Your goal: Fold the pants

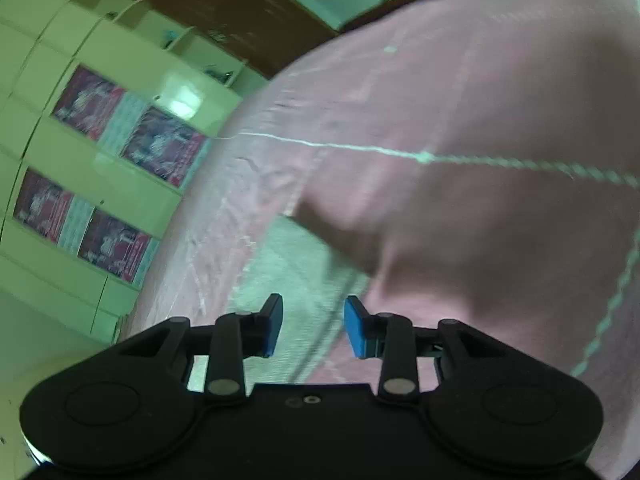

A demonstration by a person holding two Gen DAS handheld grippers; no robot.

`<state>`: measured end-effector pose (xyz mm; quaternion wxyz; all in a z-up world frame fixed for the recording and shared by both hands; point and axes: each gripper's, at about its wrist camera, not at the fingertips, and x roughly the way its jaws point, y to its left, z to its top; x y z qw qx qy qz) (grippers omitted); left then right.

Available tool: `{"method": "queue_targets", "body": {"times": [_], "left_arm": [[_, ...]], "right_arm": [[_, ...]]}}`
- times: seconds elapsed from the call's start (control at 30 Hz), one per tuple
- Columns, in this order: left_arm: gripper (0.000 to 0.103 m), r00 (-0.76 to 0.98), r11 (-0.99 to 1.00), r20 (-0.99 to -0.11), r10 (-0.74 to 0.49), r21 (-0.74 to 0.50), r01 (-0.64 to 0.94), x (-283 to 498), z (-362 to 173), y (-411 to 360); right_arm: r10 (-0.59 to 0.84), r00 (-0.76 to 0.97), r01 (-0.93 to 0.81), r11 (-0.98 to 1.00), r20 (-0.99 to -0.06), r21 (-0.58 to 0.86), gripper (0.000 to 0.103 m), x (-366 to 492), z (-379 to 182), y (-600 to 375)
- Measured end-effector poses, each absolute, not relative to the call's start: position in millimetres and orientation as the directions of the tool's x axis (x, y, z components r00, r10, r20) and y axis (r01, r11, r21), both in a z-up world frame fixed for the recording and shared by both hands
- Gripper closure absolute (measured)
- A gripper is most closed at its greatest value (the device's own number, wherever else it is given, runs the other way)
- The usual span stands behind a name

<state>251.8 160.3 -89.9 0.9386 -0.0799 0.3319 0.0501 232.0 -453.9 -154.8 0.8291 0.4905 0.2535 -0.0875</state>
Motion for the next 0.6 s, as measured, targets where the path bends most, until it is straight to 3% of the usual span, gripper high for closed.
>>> {"method": "queue_targets", "body": {"times": [0.2,0.3,0.37,0.47,0.6], "left_arm": [[0.008,0.773,0.982,-0.635,0.011,-0.139,-0.128,245.7,-80.9,135.8],[0.008,0.773,0.983,-0.634,-0.01,-0.147,-0.108,246.0,-78.3,107.8],[0.008,0.786,0.982,-0.617,-0.046,-0.17,-0.077,245.0,-74.6,81.5],[0.008,0.779,0.978,-0.617,-0.115,-0.206,-0.019,254.2,-74.3,28.9],[0.008,0.758,0.969,-0.613,-0.223,-0.221,0.106,265.3,-72.6,-57.8]], "right_arm": [[0.134,0.867,0.365,0.486,-0.48,0.794,0.079,249.7,-176.1,-448.1],[0.11,0.85,0.355,0.604,-0.516,0.714,0.096,254.8,-161.8,-444.1],[0.058,0.9,0.29,0.661,-0.433,0.692,0.096,241.9,-142.6,-439.3],[0.05,0.838,0.379,0.665,-0.544,0.644,0.096,254.3,-165.4,-436.1],[0.08,0.868,0.331,0.641,-0.49,0.692,0.085,242.2,-163.2,-439.1]]}}
